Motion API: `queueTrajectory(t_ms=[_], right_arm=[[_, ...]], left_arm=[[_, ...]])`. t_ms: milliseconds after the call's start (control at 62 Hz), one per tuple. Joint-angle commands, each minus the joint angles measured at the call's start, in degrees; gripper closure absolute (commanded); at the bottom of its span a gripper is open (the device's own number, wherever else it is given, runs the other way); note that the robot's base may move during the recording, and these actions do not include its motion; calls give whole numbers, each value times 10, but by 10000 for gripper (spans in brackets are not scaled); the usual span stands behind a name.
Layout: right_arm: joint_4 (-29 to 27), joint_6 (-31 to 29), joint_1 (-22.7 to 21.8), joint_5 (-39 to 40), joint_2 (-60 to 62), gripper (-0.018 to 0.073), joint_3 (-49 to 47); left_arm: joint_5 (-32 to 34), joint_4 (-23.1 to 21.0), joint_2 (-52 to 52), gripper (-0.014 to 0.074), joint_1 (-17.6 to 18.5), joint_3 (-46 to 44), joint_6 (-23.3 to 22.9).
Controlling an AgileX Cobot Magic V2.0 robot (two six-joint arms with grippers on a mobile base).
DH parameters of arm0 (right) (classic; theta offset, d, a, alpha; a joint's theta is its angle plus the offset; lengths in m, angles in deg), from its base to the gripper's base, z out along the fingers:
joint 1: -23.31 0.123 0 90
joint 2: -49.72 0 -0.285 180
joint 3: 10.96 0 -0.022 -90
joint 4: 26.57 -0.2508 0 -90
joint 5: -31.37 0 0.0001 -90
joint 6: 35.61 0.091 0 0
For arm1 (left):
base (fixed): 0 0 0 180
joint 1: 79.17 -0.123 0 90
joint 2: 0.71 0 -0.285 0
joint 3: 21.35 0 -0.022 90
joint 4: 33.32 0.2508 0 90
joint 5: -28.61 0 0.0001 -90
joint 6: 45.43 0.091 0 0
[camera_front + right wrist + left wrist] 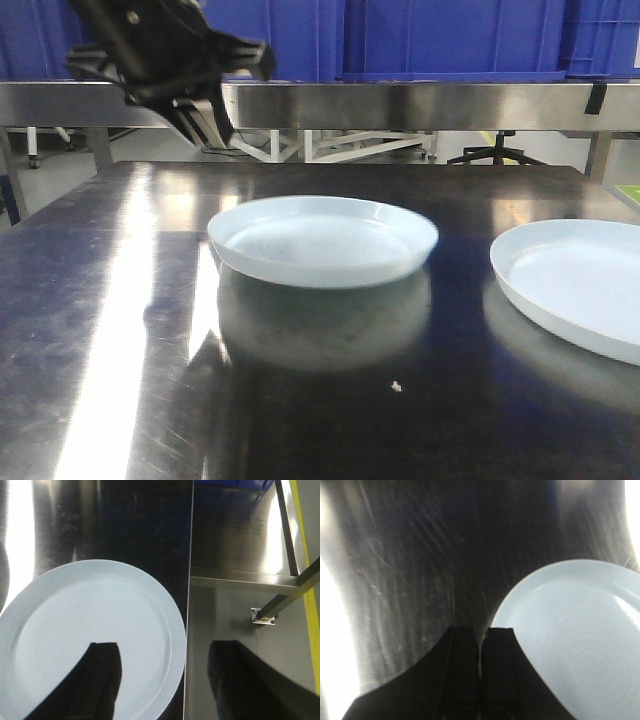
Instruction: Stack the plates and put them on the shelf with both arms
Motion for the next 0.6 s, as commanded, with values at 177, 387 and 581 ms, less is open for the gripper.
queueTrajectory(t_ms=[177, 387, 581], right_arm=[[5, -5, -1, 35, 3, 63, -22], [5, -5, -1, 35, 3, 63, -22], [5, -5, -1, 35, 3, 63, -22]], left_arm=[[20, 21, -146, 499, -52, -19, 0], [25, 42, -242, 499, -100, 43, 0], [74, 42, -362, 499, -131, 180, -4]])
